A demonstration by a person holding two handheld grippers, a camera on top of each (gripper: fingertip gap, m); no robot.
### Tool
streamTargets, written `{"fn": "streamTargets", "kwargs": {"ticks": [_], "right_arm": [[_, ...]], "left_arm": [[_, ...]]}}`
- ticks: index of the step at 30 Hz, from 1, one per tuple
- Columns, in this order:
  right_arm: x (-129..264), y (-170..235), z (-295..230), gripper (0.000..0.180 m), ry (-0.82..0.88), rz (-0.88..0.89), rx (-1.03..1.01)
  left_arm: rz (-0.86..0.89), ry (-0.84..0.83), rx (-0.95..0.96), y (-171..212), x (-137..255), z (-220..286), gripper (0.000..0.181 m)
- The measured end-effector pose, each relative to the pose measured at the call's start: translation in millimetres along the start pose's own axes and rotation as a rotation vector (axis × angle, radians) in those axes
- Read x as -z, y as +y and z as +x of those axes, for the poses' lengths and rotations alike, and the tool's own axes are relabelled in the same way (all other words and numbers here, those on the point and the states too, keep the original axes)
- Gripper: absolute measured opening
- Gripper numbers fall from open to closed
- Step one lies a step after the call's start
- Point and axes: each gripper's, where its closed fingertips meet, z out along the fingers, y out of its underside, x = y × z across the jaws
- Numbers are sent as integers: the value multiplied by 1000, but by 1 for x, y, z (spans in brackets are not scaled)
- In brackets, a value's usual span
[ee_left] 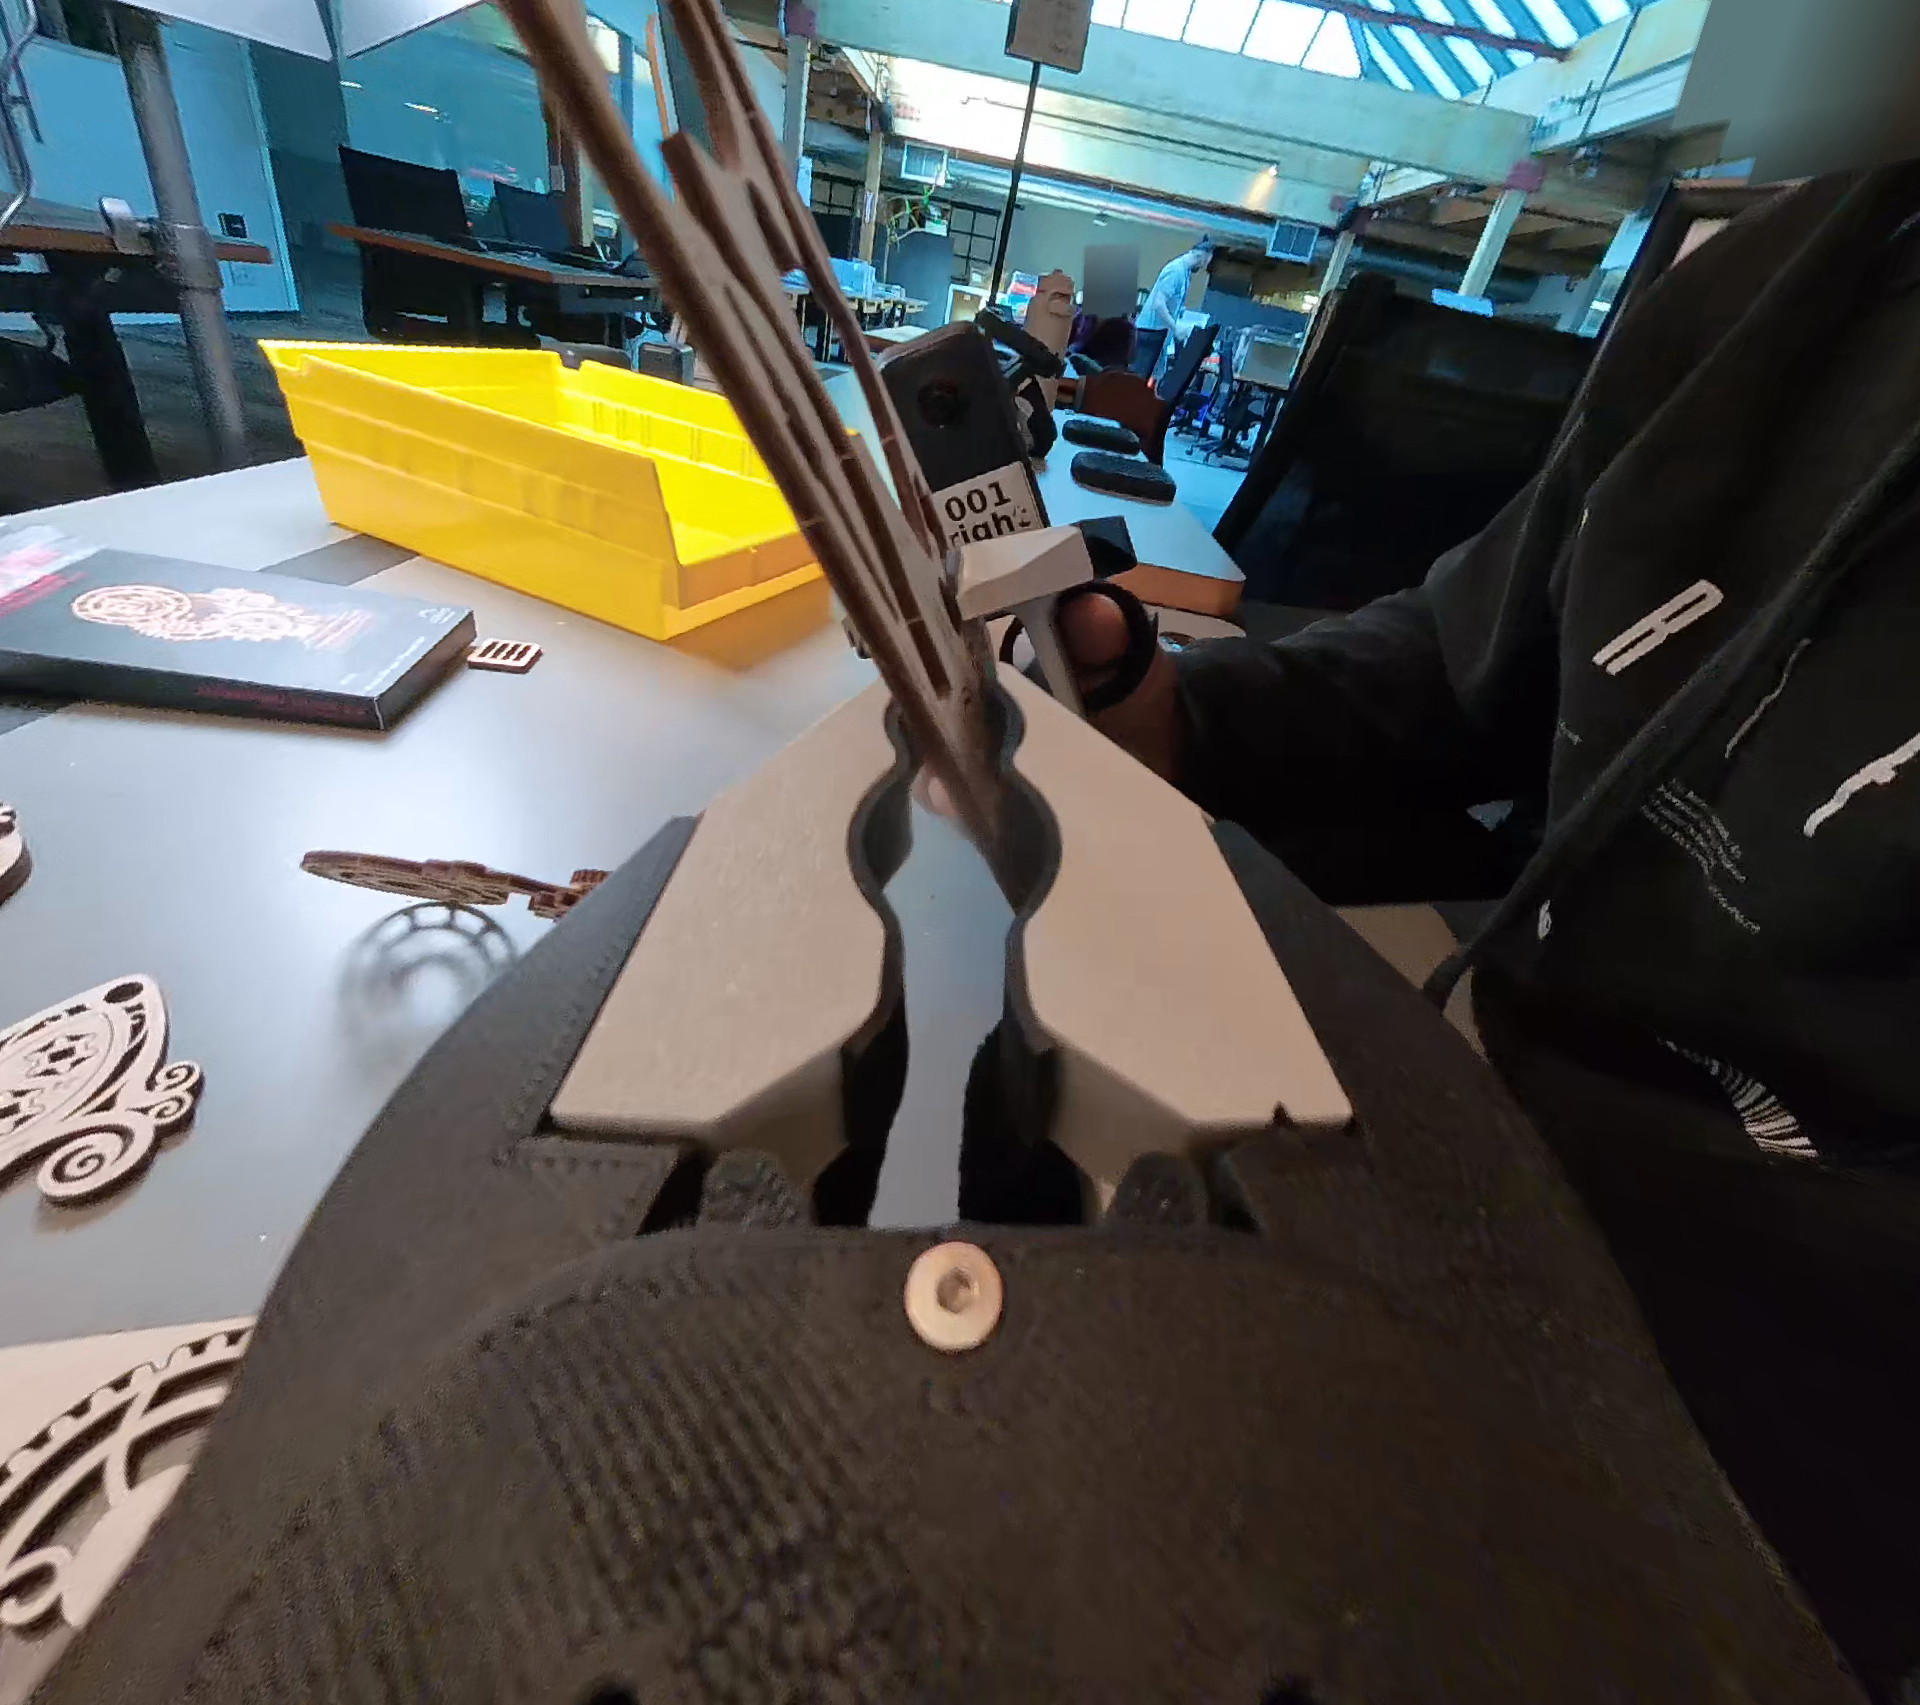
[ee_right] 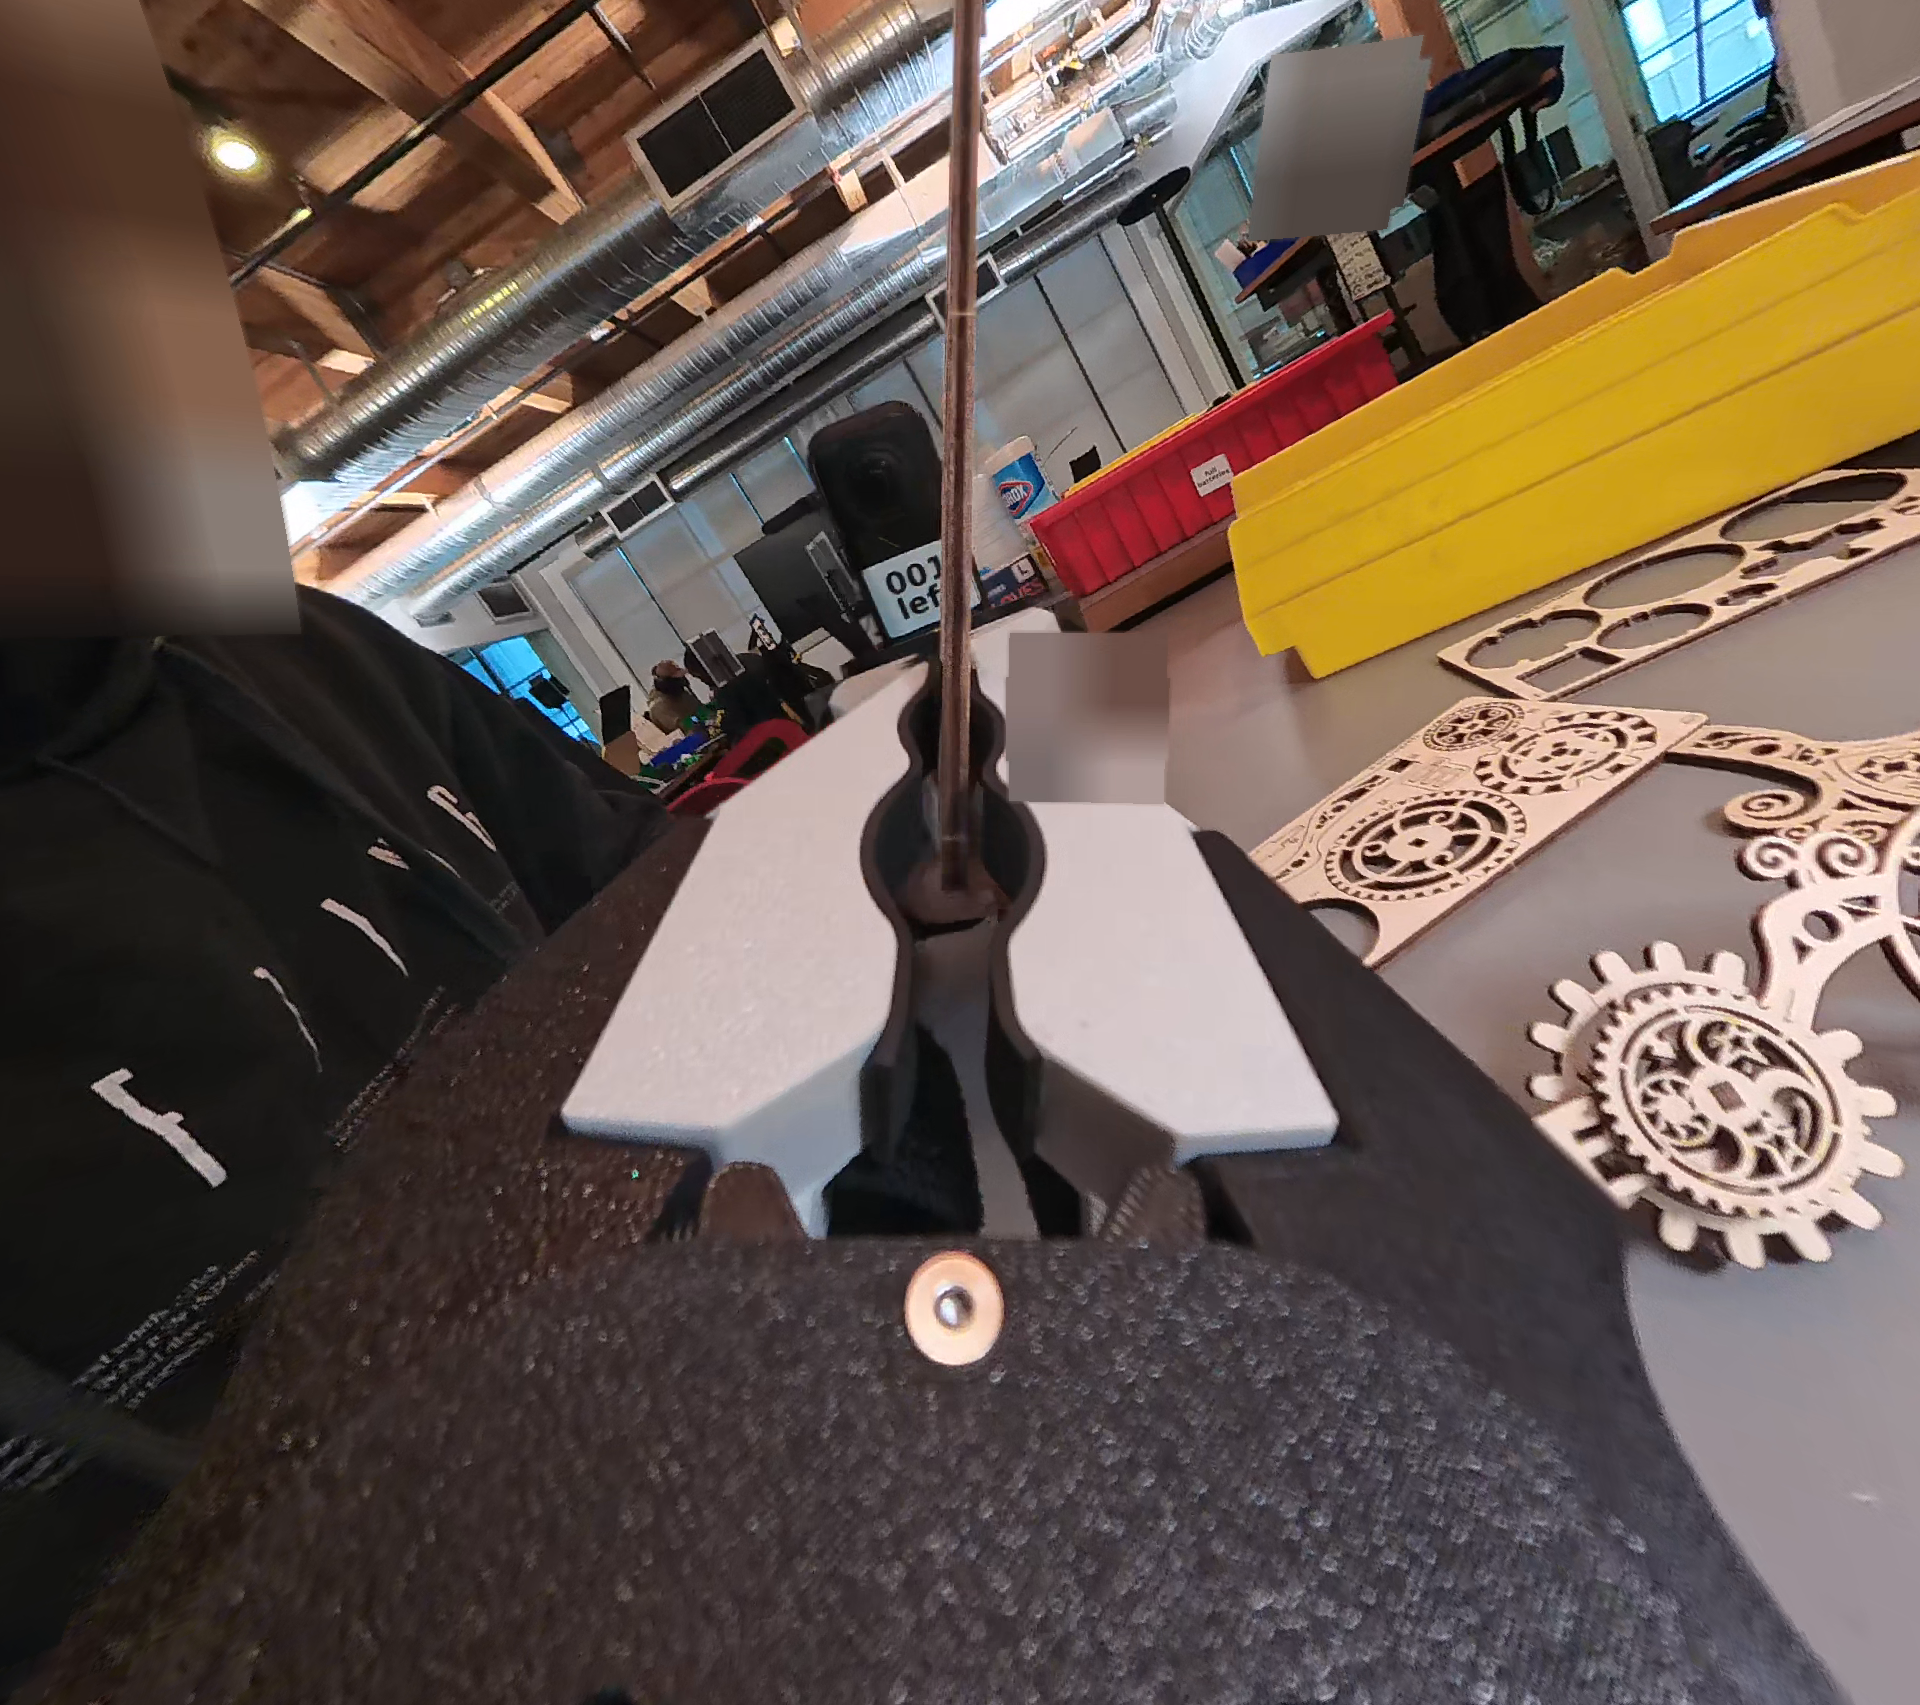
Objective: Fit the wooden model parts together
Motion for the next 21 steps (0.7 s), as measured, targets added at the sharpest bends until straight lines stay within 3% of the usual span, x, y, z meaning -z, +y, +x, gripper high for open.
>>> {"fn": "streamTargets", "kwargs": {"ticks": [11, 21], "right_arm": [[2, -6, 9, 1, 58, 34, 22], [7, -7, 29, 1, 141, 98, -158]], "left_arm": [[12, -13, 89, -2, 7, -11, 6], [26, -26, 327, 7, 10, -26, 4]]}}
